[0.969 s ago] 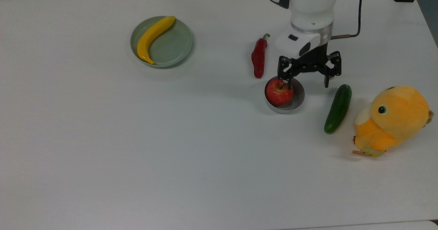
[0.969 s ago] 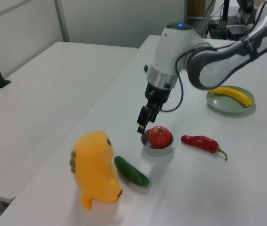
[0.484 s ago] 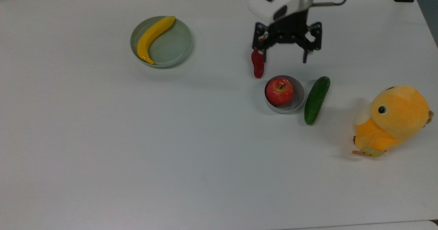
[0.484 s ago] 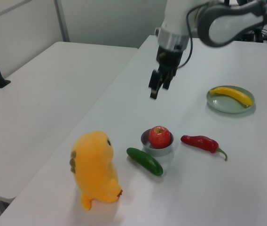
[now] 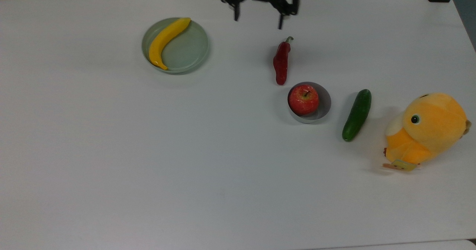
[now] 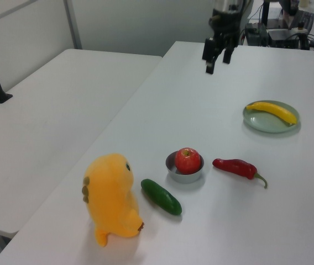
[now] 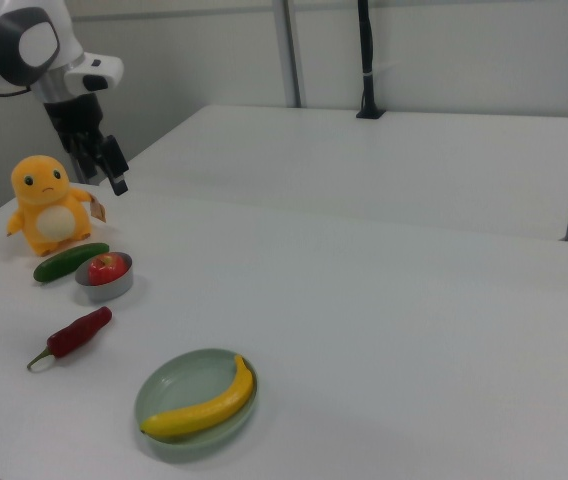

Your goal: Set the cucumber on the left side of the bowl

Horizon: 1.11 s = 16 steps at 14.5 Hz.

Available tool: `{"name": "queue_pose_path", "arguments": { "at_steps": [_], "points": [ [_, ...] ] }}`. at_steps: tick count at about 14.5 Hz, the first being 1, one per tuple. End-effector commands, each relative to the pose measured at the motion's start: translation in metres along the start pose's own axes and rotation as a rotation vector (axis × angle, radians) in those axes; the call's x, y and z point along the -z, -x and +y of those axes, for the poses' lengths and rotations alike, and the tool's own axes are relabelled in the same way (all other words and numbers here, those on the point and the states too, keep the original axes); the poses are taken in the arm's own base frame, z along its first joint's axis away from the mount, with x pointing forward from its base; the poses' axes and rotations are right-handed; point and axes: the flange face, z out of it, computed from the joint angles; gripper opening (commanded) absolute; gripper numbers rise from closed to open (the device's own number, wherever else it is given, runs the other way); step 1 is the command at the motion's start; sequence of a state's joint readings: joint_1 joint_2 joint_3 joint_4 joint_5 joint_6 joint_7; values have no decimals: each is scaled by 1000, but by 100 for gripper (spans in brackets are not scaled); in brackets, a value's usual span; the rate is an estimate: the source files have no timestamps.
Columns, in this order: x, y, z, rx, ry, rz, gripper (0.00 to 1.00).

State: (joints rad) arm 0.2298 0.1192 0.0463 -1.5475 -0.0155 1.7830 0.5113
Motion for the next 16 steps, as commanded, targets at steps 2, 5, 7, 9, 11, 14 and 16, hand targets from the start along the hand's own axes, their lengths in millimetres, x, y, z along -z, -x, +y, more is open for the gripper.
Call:
{"name": "queue_pose_path", "arguments": {
  "at_steps": [2,5,7,9,11,14,16],
  "points": [
    [28,4,63,14,3,-74,100],
    [27,1,112,49,-32,-96,100],
    [26,-2,120,83,-35,-88,100],
    [25,-10,131,155,-44,-53,100],
    [21,-14,136,248,-49,-32,100],
    [23,-16,137,256,-51,-18,100],
    [25,-17,138,250,-50,-13,100]
  ]
}}
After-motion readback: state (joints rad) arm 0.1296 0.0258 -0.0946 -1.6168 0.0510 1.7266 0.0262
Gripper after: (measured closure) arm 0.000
